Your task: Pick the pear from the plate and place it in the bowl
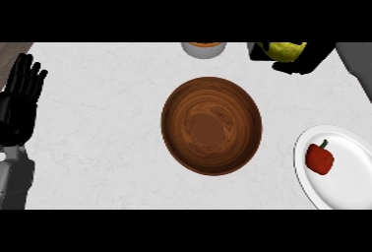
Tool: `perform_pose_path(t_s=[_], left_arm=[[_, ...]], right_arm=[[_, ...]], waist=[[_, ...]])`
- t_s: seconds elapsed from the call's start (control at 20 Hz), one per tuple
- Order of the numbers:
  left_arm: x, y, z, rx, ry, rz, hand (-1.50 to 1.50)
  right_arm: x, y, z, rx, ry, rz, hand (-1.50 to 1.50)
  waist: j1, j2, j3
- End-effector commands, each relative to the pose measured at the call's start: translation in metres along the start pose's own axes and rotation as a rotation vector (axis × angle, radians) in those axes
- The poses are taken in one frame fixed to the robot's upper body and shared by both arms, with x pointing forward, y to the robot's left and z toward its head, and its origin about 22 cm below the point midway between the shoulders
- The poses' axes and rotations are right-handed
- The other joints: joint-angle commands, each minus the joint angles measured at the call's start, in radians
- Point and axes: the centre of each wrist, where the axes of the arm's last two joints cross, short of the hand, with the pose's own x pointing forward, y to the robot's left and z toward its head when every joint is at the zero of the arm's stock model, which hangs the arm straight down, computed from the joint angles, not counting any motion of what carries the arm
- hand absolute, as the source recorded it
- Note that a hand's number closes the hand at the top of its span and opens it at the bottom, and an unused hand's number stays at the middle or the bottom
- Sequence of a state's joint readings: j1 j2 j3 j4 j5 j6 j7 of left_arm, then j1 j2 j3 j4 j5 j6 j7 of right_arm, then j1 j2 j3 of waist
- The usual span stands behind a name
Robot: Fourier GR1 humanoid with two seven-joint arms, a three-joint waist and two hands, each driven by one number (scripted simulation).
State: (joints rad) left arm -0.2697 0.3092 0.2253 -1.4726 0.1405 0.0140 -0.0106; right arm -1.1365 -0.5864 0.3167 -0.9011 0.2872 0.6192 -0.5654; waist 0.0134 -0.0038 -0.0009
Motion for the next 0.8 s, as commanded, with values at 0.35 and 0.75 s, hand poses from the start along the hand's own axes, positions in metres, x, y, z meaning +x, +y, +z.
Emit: perform_pose_path(t_s=[0.35,0.75], left_arm=[[0.008,0.002,0.005,0.009,-0.008,-0.004,0.00],[-0.002,0.005,0.006,0.000,-0.007,0.000,0.00]], right_arm=[[0.017,0.104,-0.039,0.150,-0.004,0.058,1.50],[-0.014,0.167,-0.079,0.144,0.139,-0.244,-1.50]], waist=[[-0.015,0.001,0.001],[0.002,0.009,0.001]])
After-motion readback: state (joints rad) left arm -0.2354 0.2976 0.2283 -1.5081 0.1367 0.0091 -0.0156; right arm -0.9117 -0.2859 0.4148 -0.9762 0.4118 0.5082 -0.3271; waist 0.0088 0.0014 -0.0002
